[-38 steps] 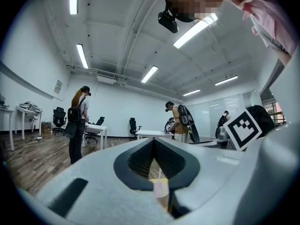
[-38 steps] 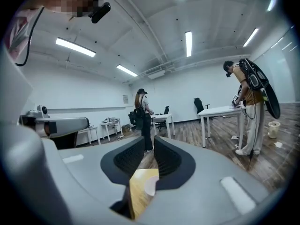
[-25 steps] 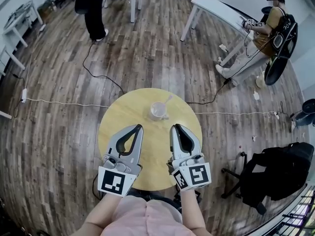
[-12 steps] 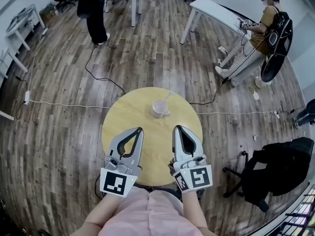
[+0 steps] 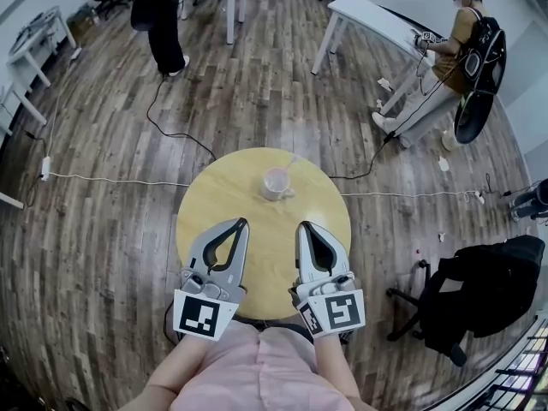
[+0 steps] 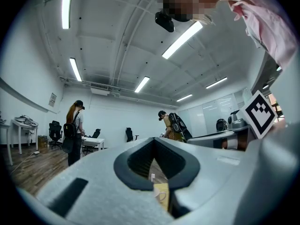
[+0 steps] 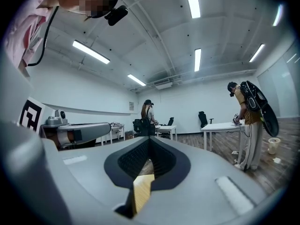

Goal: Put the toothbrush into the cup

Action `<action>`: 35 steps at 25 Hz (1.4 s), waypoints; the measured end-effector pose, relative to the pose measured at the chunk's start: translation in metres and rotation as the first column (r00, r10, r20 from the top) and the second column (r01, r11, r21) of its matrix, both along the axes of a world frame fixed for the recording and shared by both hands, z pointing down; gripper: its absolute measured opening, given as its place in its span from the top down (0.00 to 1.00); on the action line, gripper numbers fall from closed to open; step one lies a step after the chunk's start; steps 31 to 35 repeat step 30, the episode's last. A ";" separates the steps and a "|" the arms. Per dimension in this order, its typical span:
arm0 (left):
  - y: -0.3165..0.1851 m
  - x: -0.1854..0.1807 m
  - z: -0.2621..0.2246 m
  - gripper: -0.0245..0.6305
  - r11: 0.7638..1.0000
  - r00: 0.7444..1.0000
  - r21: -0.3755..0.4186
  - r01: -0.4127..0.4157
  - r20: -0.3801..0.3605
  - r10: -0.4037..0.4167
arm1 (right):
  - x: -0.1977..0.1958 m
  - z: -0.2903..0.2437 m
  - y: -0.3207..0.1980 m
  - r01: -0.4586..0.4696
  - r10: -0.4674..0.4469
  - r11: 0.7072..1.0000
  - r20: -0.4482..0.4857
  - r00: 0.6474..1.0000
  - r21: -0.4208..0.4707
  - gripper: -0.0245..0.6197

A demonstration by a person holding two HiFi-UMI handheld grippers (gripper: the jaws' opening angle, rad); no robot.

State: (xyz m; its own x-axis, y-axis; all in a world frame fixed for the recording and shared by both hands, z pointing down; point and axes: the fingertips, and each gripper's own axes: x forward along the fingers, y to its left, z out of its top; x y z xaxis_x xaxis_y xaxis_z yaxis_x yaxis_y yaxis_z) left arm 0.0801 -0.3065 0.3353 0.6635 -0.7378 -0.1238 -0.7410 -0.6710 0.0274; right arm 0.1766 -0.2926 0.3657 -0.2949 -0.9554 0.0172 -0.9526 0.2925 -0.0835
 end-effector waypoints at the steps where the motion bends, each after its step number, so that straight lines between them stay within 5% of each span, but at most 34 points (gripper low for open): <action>1: 0.000 -0.001 0.000 0.97 1.000 1.000 -0.001 0.002 0.000 -0.002 | 0.001 -0.001 0.000 -0.004 0.004 1.000 0.004 1.000 0.001 0.95; 35: 0.015 -0.005 0.003 0.97 1.000 1.000 -0.009 -0.010 -0.013 0.010 | -0.006 -0.003 0.005 0.004 -0.004 1.000 -0.028 1.000 -0.012 0.95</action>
